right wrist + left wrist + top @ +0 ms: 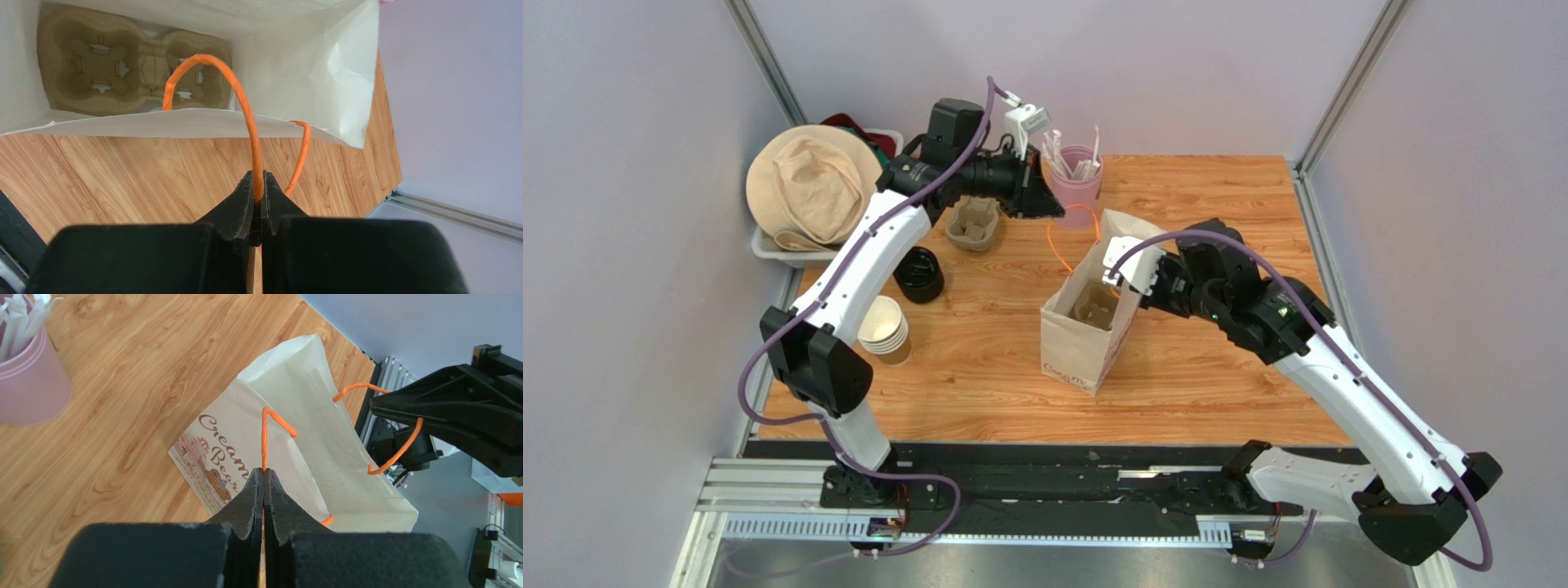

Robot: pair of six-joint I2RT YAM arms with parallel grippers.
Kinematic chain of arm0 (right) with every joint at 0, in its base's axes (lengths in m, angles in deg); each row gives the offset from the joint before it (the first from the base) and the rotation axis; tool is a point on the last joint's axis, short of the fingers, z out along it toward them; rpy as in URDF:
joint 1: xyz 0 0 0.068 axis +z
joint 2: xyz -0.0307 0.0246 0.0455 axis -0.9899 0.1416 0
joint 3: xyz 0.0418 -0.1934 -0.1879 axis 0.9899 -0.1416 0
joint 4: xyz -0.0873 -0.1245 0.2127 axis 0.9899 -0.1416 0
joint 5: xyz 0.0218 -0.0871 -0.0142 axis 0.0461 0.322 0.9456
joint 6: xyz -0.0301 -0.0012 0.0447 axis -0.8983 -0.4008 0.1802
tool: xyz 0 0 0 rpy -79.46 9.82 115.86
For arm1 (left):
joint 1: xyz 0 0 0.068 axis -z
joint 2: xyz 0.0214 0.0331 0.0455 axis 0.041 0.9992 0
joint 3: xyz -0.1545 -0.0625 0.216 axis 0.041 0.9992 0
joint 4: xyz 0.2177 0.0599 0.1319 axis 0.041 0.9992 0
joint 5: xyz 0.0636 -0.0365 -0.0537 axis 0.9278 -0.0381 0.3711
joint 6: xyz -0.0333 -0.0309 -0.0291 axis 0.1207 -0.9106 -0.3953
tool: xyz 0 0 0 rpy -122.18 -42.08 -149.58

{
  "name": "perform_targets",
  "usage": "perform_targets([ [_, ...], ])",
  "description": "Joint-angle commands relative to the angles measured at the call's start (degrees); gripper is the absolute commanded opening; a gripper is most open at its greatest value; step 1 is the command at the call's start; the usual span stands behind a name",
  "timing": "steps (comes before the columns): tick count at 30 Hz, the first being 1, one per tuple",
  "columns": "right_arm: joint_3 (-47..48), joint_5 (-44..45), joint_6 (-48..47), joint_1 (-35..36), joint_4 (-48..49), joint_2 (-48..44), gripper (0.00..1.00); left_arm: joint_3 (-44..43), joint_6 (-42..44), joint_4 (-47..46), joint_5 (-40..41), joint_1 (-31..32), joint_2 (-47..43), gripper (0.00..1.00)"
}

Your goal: Pack the takeout coffee

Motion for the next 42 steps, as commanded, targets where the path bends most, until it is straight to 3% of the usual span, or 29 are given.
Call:
perform_targets([
  [1, 6.15, -0.34, 1.32, -0.22, 2.79, -1.68, 0.05, -9.15, 1.22, 0.36, -0.30, 0.08, -1.21, 0.00],
  [6, 9.32, -1.13, 2.29, -0.22, 2.79, -0.72, 0.05, -18.01, 3.07, 2.82, 0.76, 0.08, 1.25, 0.00],
  [11, 6.52, -3.15, 2.47, -0.22, 1.56, -2.46, 0.05, -23.04, 4.21, 4.32, -0.03, 0.08, 2.75, 0.00],
  [23, -20.36, -10.53, 1.59, -0.13, -2.39, -12.83, 0.04, -10.92, 10.36, 6.87, -2.93, 3.95, 2.66, 0.00],
  [31, -25.65, -13.52, 0.18, -0.13, -7.50, -17.32, 0.04, -10.30, 10.45, 7.48, -4.95, 4.92, 2.84, 0.00],
  [37, -24.53, -13.17, 0.53, -0.04, -5.13, -18.29, 0.03, -10.92, 10.28, 7.57, -5.31, 5.27, 2.75, 0.00],
  [42, -17.58, -5.72, 2.11, -0.04, -1.80, -16.28, 0.00, -14.42, 10.71, 8.36, -3.29, 5.27, 2.49, 0.00],
])
